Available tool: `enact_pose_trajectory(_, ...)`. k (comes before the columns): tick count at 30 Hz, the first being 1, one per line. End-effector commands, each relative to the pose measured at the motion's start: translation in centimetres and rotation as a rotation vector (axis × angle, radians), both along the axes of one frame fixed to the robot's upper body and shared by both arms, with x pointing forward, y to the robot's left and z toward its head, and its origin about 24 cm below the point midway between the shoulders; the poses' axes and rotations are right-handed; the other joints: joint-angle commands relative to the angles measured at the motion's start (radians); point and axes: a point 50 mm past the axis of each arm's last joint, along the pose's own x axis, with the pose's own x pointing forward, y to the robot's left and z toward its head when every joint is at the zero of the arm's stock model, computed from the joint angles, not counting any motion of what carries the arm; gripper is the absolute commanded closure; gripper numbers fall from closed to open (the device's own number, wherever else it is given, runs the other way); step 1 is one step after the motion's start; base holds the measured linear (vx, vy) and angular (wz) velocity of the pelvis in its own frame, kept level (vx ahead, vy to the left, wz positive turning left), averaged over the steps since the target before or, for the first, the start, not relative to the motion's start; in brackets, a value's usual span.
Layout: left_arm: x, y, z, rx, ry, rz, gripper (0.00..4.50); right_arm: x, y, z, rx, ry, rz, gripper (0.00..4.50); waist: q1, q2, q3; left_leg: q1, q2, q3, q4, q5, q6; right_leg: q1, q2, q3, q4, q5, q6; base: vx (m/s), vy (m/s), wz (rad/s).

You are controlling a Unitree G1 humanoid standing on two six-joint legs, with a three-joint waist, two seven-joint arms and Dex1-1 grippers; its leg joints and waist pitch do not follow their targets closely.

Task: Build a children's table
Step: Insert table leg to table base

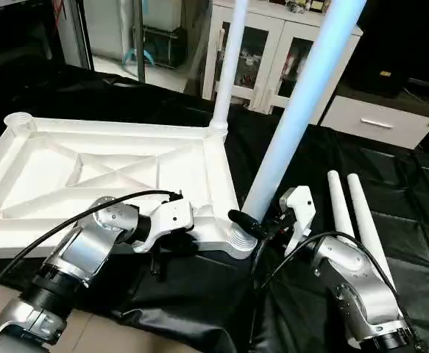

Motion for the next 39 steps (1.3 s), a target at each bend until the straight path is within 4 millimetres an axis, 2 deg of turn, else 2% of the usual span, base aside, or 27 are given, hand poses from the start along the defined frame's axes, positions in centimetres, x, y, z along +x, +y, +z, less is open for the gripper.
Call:
enact_pose_trajectory(1,0.0,-0.7,0.3,-0.073,-0.029,0.008,4.5,-1.6,-1.9,-5.3,-0.168,0.24,-0.081,2.65,-0.003,0.015,-0.015,-0.007,0.02,-0.015,-0.098,-0.457,-0.016,0.005,-0.048,0.025,-0.104,-0.507,-0.084,0.0,0.0,0.0)
enact_pose_trajectory(5,0.0,-0.7,0.2,-0.069,-0.029,0.018,4.5,-1.2,-2.1,-5.4,-0.192,0.234,-0.122,2.65,-0.005,0.016,-0.014,-0.007,0.02,-0.016,-0.099,-0.474,-0.018,0.002,-0.048,0.025,-0.105,-0.519,-0.083,0.0,0.0,0.0)
enact_pose_trajectory(7,0.7,-1.3,0.2,-0.074,-0.031,0.102,4.5,0.6,-2.6,-5.1,-0.212,0.222,-0.28,2.65,-0.01,0.016,-0.014,-0.007,0.019,-0.017,-0.099,-0.477,-0.029,0.001,-0.049,0.024,-0.105,-0.543,-0.077,0.0,0.0,0.0)
enact_pose_trajectory(10,1.2,-2.1,0.6,-0.104,-0.028,0.142,4.5,1.8,-2.5,-5.0,-0.212,0.229,-0.368,2.66,-0.019,0.016,-0.014,-0.01,0.016,-0.018,-0.098,-0.47,-0.036,0.0,-0.048,0.022,-0.108,-0.553,-0.07,0.0,0.0,0.0)
enact_pose_trajectory(12,1.3,-2.3,0.6,-0.11,-0.026,0.151,4.5,2.0,-2.5,-4.9,-0.211,0.231,-0.386,2.66,-0.022,0.014,-0.014,-0.007,0.014,-0.018,-0.096,-0.476,-0.032,-0.002,-0.048,0.021,-0.112,-0.565,-0.066,0.0,0.0,0.0)
enact_pose_trajectory(14,2.2,-3.7,1.0,-0.124,-0.04,0.217,4.5,3.2,-2.1,-4.8,-0.202,0.256,-0.477,2.66,-0.029,0.014,-0.015,-0.006,0.013,-0.014,-0.094,-0.469,-0.032,-0.007,-0.044,0.023,-0.109,-0.54,-0.073,0.0,0.0,0.0)
enact_pose_trajectory(16,3.3,-5.2,1.6,-0.137,-0.071,0.312,4.5,4.4,-1.4,-5.0,-0.206,0.296,-0.57,2.66,-0.032,0.014,-0.019,-0.006,0.012,-0.015,-0.094,-0.452,-0.038,-0.003,-0.044,0.022,-0.105,-0.512,-0.079,0.0,0.0,0.0)
enact_pose_trajectory(17,4.0,-6.1,1.8,-0.143,-0.089,0.382,4.5,5.1,-0.9,-5.0,-0.205,0.321,-0.635,2.66,-0.034,0.011,-0.026,-0.009,0.011,-0.009,-0.09,-0.393,-0.046,0.002,-0.04,0.023,-0.094,-0.408,-0.1,0.0,0.0,0.0)
enact_pose_trajectory(18,4.4,-6.7,2.0,-0.145,-0.098,0.426,4.5,5.5,-0.6,-5.0,-0.205,0.337,-0.675,2.66,-0.032,0.01,-0.027,-0.01,0.01,-0.008,-0.088,-0.373,-0.046,0.002,-0.04,0.023,-0.093,-0.38,-0.106,0.0,0.0,0.0)
enact_pose_trajectory(19,4.5,-6.9,2.1,-0.144,-0.103,0.439,4.5,5.6,-0.4,-5.0,-0.201,0.344,-0.691,2.66,-0.027,0.01,-0.033,-0.012,0.01,-0.003,-0.084,-0.303,-0.042,0.01,-0.039,0.024,-0.083,-0.272,-0.123,0.0,0.0,0.0)
enact_pose_trajectory(20,4.9,-7.8,2.3,-0.147,-0.119,0.48,4.5,6.2,0.2,-5.0,-0.189,0.367,-0.752,2.66,-0.026,0.004,-0.033,-0.016,0.01,0.003,-0.081,-0.254,-0.031,0.009,-0.034,0.023,-0.078,-0.2,-0.135,0.0,0.0,0.0)
enact_pose_trajectory(22,5.4,-8.6,2.7,-0.151,-0.152,0.518,4.5,6.7,0.9,-4.8,-0.192,0.365,-0.797,2.66,-0.022,0.005,-0.034,-0.019,0.008,0.004,-0.077,-0.235,-0.031,0.015,-0.037,0.022,-0.075,-0.183,-0.143,0.0,0.0,0.0)
enact_pose_trajectory(23,5.6,-8.8,2.8,-0.15,-0.163,0.528,4.5,6.8,1.1,-4.7,-0.194,0.362,-0.803,2.66,-0.019,0.003,-0.039,-0.02,0.007,0.006,-0.073,-0.191,-0.027,0.02,-0.036,0.022,-0.068,-0.117,-0.146,0.05,-0.006,0.02)
enact_pose_trajectory(24,5.8,-9.0,3.0,-0.152,-0.177,0.543,4.5,6.9,1.4,-4.6,-0.196,0.352,-0.816,2.66,-0.019,-0.005,-0.039,-0.023,0.006,0.008,-0.071,-0.167,-0.021,0.023,-0.033,0.021,-0.064,-0.081,-0.149,0.05,-0.006,0.02)
enact_pose_trajectory(26,6.2,-9.2,3.3,-0.157,-0.2,0.569,4.5,7.2,2.1,-4.4,-0.187,0.348,-0.838,2.66,-0.015,-0.002,-0.038,-0.023,0.005,0.009,-0.07,-0.133,-0.011,0.026,-0.034,0.021,-0.058,-0.025,-0.155,0.0,0.0,0.0)
enact_pose_trajectory(27,6.2,-9.2,3.3,-0.158,-0.202,0.573,4.5,7.2,2.2,-4.3,-0.186,0.347,-0.84,2.66,-0.013,0.0,-0.037,-0.022,0.004,0.009,-0.071,-0.126,-0.011,0.028,-0.033,0.02,-0.058,-0.019,-0.154,0.0,0.0,0.0)
enact_pose_trajectory(28,6.3,-9.0,3.4,-0.156,-0.204,0.583,4.5,7.3,2.6,-4.2,-0.161,0.349,-0.841,2.66,-0.011,-0.004,-0.037,-0.021,0.004,0.01,-0.071,-0.131,-0.008,0.028,-0.033,0.02,-0.058,-0.022,-0.155,0.0,0.0,0.0)
enact_pose_trajectory(32,6.4,-8.7,3.1,-0.134,-0.199,0.588,4.5,7.9,3.3,-3.6,-0.049,0.361,-0.84,2.66,-0.009,0.001,-0.032,-0.018,0.009,0.009,-0.077,-0.21,-0.013,0.023,-0.037,0.021,-0.068,-0.116,-0.146,0.0,0.0,0.0)
enact_pose_trajectory(35,6.3,-8.6,3.0,-0.133,-0.191,0.584,4.5,8.2,3.6,-3.1,-0.005,0.348,-0.803,2.66,-0.013,0.0,-0.03,-0.019,0.011,0.006,-0.08,-0.249,-0.017,0.021,-0.038,0.021,-0.073,-0.171,-0.138,0.0,0.0,0.0)
enact_pose_trajectory(36,6.3,-8.6,2.9,-0.133,-0.189,0.584,4.5,8.3,3.6,-3.0,-0.002,0.338,-0.796,2.66,-0.014,0.003,-0.03,-0.019,0.011,0.006,-0.08,-0.251,-0.019,0.021,-0.039,0.021,-0.072,-0.172,-0.138,0.0,0.0,0.0)
enact_pose_trajectory(38,6.4,-8.6,2.9,-0.133,-0.186,0.583,4.5,8.4,3.8,-2.7,-0.005,0.317,-0.778,2.66,-0.016,0.002,-0.031,-0.02,0.011,0.005,-0.08,-0.241,-0.022,0.021,-0.038,0.02,-0.071,-0.158,-0.142,0.0,0.0,0.0)
enact_pose_trajectory(39,6.4,-8.5,2.9,-0.133,-0.183,0.582,4.5,8.5,4.1,-2.5,0.002,0.311,-0.745,2.31,-0.017,0.004,-0.03,-0.02,0.011,0.005,-0.08,-0.243,-0.022,0.02,-0.037,0.02,-0.071,-0.153,-0.144,0.0,0.0,0.0)
